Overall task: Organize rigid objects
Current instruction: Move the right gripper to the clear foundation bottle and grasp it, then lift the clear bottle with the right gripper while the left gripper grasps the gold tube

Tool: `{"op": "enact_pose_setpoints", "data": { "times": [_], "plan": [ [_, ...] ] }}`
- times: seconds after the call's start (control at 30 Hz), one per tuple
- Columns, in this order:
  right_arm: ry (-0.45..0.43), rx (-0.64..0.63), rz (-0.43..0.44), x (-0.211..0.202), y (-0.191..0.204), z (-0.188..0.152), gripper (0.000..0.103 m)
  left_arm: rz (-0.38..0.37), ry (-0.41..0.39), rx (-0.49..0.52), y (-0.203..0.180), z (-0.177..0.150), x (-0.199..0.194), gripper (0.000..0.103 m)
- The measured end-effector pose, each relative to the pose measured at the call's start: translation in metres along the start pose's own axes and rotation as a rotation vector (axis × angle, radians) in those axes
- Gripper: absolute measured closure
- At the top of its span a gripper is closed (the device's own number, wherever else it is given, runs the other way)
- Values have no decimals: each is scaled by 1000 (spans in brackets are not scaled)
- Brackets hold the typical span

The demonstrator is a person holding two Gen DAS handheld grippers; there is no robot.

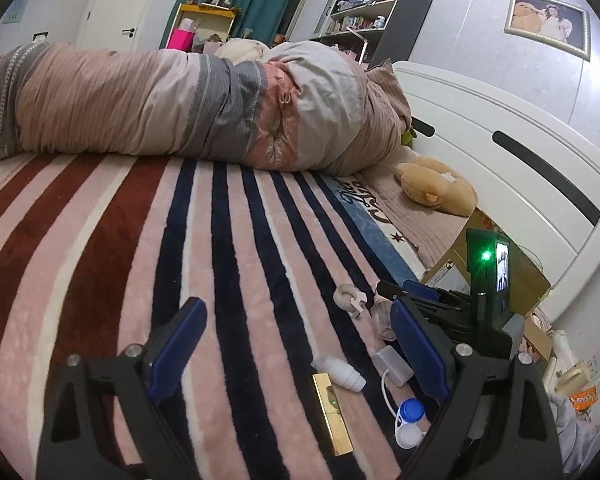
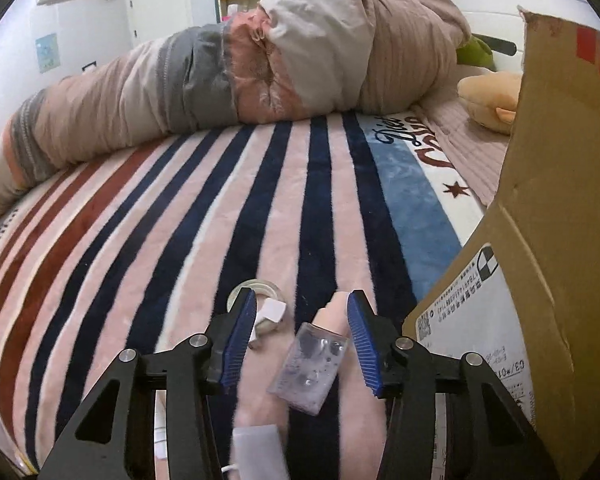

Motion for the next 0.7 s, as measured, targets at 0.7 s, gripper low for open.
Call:
{"op": "enact_pose_setpoints", "data": {
  "times": [0.7],
  "plan": [
    [14,-177,-110,17,7,-31,74,-31,205,-15,-2,-58,43,11]
  ]
}}
Point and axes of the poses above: each gripper's, at about its wrist camera, not at the fingertips, and x roughly the way its jaws point, y to its left, z to its top, the point moved 9 cm from there along x, roughly the way its jaws point, and after that the axes turned 10 degrees about -z, right-handed, at the moved point
